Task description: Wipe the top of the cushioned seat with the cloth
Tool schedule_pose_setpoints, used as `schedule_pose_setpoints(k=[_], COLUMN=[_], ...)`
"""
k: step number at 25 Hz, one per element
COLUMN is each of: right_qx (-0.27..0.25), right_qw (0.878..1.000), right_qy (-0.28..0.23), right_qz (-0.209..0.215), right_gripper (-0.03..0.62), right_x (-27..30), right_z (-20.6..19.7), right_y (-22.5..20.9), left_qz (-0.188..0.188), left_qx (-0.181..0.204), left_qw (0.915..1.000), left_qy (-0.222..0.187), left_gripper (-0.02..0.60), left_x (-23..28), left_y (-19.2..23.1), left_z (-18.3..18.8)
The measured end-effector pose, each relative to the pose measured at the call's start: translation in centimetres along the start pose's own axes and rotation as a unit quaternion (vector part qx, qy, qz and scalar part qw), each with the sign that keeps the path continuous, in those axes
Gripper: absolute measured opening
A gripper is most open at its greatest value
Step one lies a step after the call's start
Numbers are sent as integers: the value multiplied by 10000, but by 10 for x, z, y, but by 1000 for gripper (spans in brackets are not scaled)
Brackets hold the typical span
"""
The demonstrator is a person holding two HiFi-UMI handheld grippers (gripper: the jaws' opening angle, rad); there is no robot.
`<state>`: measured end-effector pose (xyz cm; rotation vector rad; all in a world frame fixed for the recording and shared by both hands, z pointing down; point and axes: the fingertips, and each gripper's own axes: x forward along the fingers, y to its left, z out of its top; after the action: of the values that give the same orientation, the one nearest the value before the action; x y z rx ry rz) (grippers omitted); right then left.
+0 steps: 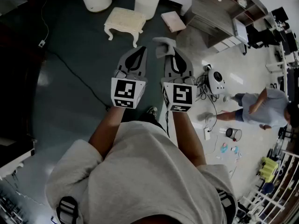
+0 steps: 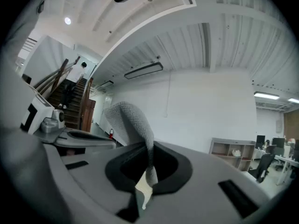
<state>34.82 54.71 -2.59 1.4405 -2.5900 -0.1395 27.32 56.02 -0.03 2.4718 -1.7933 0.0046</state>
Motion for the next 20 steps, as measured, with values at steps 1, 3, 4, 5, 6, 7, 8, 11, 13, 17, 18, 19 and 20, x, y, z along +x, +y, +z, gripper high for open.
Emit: schedule_pose_setpoints(k=[1,3,4,5,6,7,8,11,13,17,18,19,20], right_qx=[-8,9,45,86,119,137,143,160,159,-112,-184,-239,-286], right_qw=[9999,9996,9996,9997,9999,9998,9995,9976,9959,9917,9908,9901,9896], right_qy=[29,41,14,-23,-54,-72,-80,-134,-198,-113,-53,7,63], right_qz=[-116,-282,-287,-219,-87,82,253,658,871,1277,1342,1383,1410], right_gripper=[18,18,18,18,18,18,18,18,18,18,18,18,18], right_x=[5,18,28,39,51,63,73,94,108,130,133,137,140], right_z=[3,8,10,12,13,14,15,25,36,46,42,37,30], right_y=[6,26,41,59,79,98,116,162,190,237,244,250,255], left_qz=[-93,-198,-167,-65,93,275,448,824,1009,1296,1333,1361,1377], left_qx=[-43,-116,-140,-153,-160,-171,-188,-203,-192,-358,-389,-410,-431], left_qw=[9999,9997,9998,9999,9998,9995,9988,9964,9947,9909,9903,9898,9895], left_qy=[20,37,29,13,-2,-9,-6,19,35,71,85,101,115], left_gripper=[12,12,12,12,12,12,12,12,12,12,12,12,12], left_x=[-2,-11,-18,-26,-35,-44,-52,-78,-94,-119,-123,-125,-127], left_y=[9,34,52,73,95,115,132,173,200,245,252,257,261], left_z=[-2,-4,-4,-4,-3,-3,-3,0,4,3,-1,-7,-13])
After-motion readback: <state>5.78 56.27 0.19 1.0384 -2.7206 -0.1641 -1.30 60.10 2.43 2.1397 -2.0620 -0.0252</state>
